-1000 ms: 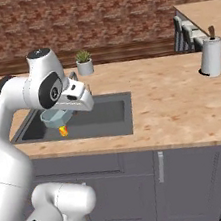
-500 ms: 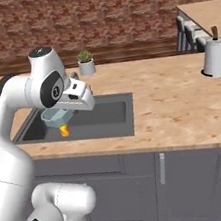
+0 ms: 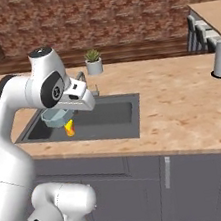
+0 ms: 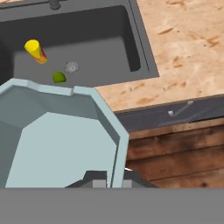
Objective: Pick the cup and tupperware and place them in the sink. Then turn on the water.
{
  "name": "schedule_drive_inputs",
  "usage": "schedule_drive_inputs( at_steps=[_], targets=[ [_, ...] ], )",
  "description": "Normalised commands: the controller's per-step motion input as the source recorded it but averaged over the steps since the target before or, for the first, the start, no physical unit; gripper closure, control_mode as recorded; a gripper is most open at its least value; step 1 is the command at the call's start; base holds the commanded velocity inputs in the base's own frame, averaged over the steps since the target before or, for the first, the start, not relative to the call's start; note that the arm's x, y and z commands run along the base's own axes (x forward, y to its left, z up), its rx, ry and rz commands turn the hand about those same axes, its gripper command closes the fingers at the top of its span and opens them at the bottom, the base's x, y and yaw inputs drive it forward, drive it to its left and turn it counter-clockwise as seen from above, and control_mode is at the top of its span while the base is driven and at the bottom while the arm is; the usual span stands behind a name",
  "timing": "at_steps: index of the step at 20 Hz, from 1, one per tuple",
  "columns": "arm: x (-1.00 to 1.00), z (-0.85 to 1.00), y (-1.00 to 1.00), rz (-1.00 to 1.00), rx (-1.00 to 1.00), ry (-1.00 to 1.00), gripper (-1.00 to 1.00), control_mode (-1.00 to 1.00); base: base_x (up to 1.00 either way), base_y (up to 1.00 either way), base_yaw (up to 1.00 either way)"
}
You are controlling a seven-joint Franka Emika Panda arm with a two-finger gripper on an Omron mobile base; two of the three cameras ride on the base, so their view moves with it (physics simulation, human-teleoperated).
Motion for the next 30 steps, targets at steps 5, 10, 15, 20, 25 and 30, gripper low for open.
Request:
schedule_drive_inputs(
  at_steps=[5, 10, 15, 20, 25, 30],
  targets=[
    [0.00, 0.00, 0.00, 0.00, 0.00, 0.00, 1.00, 1.00, 0.39, -0.29, 0.03],
    [0.00, 0.00, 0.00, 0.00, 0.00, 0.00, 1.00, 1.00, 0.43, -0.36, 0.00],
    [0.00, 0.00, 0.00, 0.00, 0.00, 0.00, 1.00, 1.00, 0.40, -0.36, 0.00],
    [0.00, 0.00, 0.00, 0.00, 0.00, 0.00, 1.00, 1.00, 0.21, -0.17, 0.00],
    [0.00, 0.00, 0.00, 0.00, 0.00, 0.00, 1.00, 1.00, 0.48, -0.17, 0.03],
    [0.00, 0.00, 0.00, 0.00, 0.00, 0.00, 1.00, 1.00, 0.41, -0.13, 0.07]
  ],
)
